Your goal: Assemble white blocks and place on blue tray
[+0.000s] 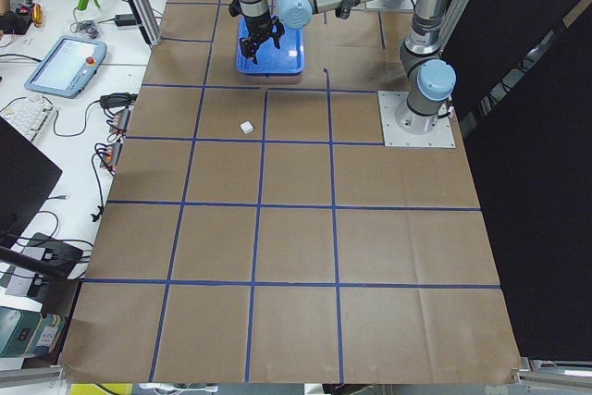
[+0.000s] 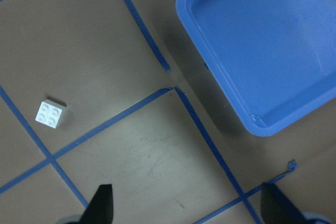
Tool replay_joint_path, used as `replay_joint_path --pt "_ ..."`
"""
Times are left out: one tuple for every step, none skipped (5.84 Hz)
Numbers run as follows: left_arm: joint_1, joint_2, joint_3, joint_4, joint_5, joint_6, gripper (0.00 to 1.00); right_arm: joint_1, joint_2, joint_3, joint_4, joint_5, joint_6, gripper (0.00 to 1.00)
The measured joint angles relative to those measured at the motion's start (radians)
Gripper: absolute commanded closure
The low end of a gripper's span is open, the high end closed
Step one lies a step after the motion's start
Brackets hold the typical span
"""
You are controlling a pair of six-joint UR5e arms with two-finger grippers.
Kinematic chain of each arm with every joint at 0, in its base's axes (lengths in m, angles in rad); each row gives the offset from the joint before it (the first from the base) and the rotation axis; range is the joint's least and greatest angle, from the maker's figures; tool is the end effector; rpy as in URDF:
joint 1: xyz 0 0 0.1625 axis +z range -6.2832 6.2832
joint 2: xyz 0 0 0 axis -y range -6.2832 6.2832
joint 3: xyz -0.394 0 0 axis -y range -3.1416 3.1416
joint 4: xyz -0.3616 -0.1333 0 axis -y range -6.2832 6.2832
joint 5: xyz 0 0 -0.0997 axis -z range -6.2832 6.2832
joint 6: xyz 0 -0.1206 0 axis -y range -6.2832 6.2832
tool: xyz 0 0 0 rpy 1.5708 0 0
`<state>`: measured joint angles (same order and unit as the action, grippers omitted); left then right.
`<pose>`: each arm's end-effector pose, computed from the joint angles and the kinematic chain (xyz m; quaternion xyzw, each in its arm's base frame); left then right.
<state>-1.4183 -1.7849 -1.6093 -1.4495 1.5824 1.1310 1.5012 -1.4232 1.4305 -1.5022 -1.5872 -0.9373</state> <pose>-0.0519 -0.5309 0.3245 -0.4693 -0.8806 -0.0560 0.0346 0.0956 -0.5177 0.4218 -0.4203 0.9065 0.0372 0.0111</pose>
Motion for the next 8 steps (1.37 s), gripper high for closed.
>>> replay_joint_path --pt "0.032 -0.051 -0.001 0.064 0.027 0.150 0.00 -0.050 0.021 -0.002 -0.007 0.002 -0.219 0.00" --pt "0.051 -0.110 -0.001 0.149 0.062 0.268 0.01 -0.114 0.044 -0.004 -0.010 0.005 -0.431 0.00" --pt "0.070 -0.163 -0.003 0.221 0.079 0.344 0.01 -0.174 0.066 -0.005 -0.025 0.008 -0.609 0.00" --pt "0.094 -0.203 -0.019 0.295 0.082 0.401 0.01 -0.220 0.087 -0.006 -0.047 0.012 -0.742 0.00" --pt "0.114 -0.228 -0.053 0.388 0.083 0.405 0.01 -0.256 0.110 -0.006 -0.060 0.034 -0.848 0.00" --pt "0.123 -0.249 -0.080 0.460 0.071 0.370 0.01 -0.282 0.128 -0.003 -0.065 0.079 -0.924 0.00" --pt "0.126 -0.270 -0.091 0.489 0.051 0.345 0.01 -0.303 0.148 0.000 -0.075 0.137 -0.978 0.00" --pt "0.126 -0.289 -0.095 0.501 0.039 0.329 0.01 -0.323 0.176 0.003 -0.094 0.192 -1.023 0.00"
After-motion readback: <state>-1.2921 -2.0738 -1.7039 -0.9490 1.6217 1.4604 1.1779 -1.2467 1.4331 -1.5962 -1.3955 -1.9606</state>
